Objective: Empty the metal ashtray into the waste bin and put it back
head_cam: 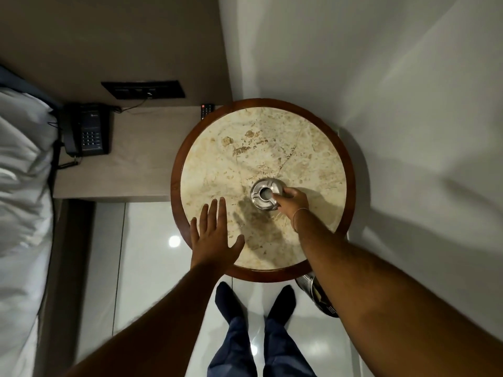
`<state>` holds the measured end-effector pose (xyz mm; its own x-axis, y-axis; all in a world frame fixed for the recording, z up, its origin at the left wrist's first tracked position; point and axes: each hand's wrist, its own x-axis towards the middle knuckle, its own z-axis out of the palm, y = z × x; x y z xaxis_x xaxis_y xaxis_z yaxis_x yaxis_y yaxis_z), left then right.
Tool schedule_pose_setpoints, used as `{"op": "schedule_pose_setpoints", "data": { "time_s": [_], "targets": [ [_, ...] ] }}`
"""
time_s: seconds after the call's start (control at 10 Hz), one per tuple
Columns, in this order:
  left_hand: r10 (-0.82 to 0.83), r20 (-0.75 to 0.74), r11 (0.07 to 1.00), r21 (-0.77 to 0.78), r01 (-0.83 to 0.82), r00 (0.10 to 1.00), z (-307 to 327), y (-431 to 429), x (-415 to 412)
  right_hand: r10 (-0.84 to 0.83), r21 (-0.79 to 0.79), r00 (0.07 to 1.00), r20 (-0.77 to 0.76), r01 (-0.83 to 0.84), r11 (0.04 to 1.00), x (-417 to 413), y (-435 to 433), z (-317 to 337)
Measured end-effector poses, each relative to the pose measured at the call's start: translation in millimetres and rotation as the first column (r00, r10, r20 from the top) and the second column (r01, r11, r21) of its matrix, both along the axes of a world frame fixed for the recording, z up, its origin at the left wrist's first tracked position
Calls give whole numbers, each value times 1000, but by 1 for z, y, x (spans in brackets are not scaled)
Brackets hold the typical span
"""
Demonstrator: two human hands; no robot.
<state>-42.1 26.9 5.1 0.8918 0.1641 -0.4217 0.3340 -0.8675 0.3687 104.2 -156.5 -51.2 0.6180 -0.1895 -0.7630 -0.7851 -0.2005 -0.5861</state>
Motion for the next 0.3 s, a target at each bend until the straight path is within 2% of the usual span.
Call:
{"op": "schedule_pose_setpoints", "data": {
  "time_s": [0.2, 0.3],
  "targets": [
    [9, 19, 998, 55, -10, 1000, 8, 7, -9, 40, -18, 999, -20, -40, 999, -1, -5, 18],
    [-9, 80, 996, 84, 2, 997, 21, 9, -14, 38, -59, 999, -36, -40, 997, -3, -8, 40]
  ]
}}
